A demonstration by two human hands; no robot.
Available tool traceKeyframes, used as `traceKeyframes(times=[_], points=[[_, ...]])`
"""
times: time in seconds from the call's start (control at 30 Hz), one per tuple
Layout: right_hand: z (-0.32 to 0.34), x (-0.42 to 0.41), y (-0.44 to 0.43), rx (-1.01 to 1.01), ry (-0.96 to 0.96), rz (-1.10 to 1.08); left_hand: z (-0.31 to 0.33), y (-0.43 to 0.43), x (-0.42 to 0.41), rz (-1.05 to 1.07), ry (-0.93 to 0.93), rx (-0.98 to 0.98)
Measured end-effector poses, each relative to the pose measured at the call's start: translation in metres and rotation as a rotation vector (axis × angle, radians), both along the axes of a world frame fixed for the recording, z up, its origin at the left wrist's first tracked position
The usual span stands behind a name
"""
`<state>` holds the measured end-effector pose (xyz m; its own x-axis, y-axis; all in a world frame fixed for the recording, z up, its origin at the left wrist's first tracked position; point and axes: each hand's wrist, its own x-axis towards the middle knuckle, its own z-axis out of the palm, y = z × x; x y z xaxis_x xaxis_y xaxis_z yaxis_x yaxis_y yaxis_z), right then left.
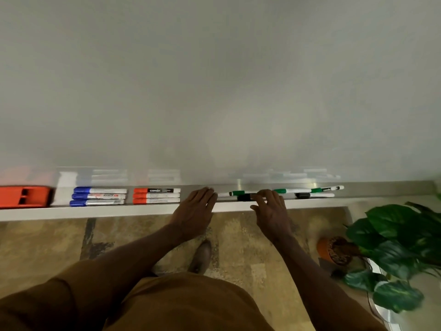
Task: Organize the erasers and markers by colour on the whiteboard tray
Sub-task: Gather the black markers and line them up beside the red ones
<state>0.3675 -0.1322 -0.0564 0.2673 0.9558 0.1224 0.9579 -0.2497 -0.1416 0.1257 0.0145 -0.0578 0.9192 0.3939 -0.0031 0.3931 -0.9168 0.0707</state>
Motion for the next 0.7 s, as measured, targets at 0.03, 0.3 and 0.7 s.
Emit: traceKeyframes(times=[0.03, 0.3, 0.7], points=[[0.0, 0.003, 0.002, -0.001, -0.007, -0.004, -0.001, -0.001, 0.001, 0.004, -0.011, 0.005], [-0.001, 0.03, 0.014, -0.063, 0.031, -0.017, 0.002, -0.003, 0.008, -0.008, -0.089, 0.042], [0.015, 0.088, -0.021, 0.029, 0.024, 0.025, -0.015, -0.006, 0.011, 0.081, -0.12, 0.063]])
